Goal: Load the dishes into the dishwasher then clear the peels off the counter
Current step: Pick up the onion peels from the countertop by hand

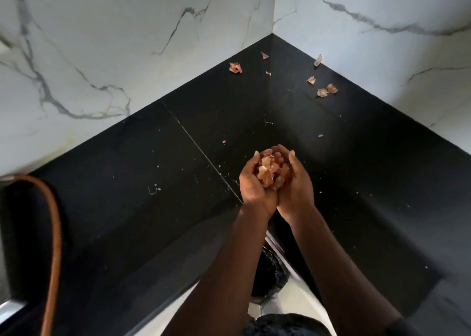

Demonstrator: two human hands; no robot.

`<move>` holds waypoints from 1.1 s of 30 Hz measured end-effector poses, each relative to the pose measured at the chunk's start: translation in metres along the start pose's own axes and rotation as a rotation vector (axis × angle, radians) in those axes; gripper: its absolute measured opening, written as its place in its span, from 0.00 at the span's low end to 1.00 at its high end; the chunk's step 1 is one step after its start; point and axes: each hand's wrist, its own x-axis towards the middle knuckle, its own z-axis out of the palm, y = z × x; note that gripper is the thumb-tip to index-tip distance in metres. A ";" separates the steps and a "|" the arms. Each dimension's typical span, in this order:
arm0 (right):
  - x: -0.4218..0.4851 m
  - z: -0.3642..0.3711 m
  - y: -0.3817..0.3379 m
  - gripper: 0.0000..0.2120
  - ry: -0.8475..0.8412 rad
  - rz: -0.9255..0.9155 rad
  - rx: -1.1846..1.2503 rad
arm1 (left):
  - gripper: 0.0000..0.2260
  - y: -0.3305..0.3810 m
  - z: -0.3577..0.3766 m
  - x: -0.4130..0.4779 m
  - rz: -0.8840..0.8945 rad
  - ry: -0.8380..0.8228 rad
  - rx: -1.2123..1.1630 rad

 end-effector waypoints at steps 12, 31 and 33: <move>-0.104 -0.066 0.136 0.13 -0.048 0.227 0.389 | 0.11 -0.046 -0.146 -0.114 0.196 0.118 0.269; 0.006 -0.324 0.347 0.16 0.384 0.458 0.123 | 0.09 -0.223 -0.404 0.046 -0.063 0.653 0.145; 0.027 -0.349 0.363 0.13 0.413 0.457 0.054 | 0.11 -0.235 -0.426 0.068 -0.071 0.619 0.080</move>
